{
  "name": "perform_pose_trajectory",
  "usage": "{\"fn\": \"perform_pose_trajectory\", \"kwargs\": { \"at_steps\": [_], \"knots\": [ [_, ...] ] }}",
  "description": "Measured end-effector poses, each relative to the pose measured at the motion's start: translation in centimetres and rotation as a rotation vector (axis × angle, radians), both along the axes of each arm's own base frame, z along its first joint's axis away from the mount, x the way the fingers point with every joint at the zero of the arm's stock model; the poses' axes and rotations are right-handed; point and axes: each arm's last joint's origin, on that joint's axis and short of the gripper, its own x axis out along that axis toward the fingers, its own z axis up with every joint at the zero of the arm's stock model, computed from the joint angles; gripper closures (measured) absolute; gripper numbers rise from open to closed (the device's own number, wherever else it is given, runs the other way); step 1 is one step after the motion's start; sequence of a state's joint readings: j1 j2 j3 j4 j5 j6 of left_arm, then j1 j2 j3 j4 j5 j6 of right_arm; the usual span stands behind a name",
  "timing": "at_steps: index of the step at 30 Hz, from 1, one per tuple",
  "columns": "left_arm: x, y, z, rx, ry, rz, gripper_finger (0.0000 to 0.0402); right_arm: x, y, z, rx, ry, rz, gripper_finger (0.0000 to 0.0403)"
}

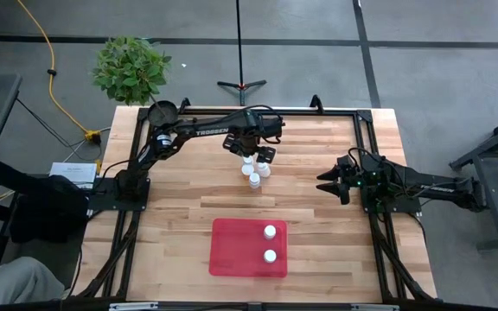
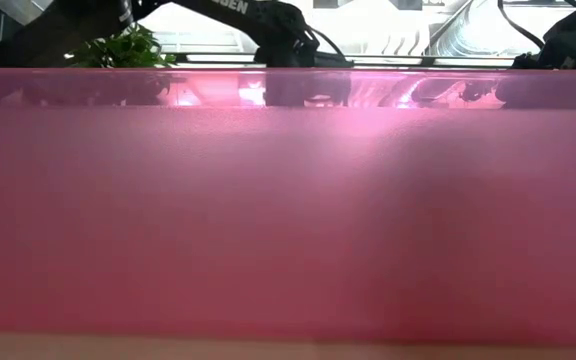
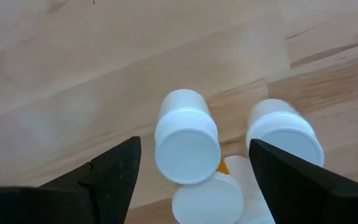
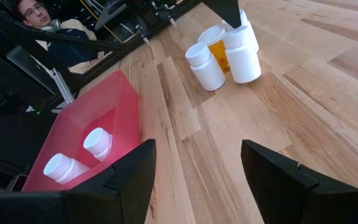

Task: Pick and place pill bottles into a basket
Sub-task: Put the top white pill bottle into the red bin

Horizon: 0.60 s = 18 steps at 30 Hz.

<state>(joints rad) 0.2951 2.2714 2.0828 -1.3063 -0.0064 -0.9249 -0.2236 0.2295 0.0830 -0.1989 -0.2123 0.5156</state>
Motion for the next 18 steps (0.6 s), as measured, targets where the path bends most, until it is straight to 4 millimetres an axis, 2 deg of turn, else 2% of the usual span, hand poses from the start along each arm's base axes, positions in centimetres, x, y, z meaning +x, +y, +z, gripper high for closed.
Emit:
{"fn": "perform_pose_trajectory", "kwargs": {
  "at_steps": [18],
  "knots": [
    [0.05, -0.15, -0.04, -0.040, -0.011, -0.007, 0.0067, 0.00, 0.00, 0.00, 0.000, 0.000, 0.000, 0.0176]
  ]
}}
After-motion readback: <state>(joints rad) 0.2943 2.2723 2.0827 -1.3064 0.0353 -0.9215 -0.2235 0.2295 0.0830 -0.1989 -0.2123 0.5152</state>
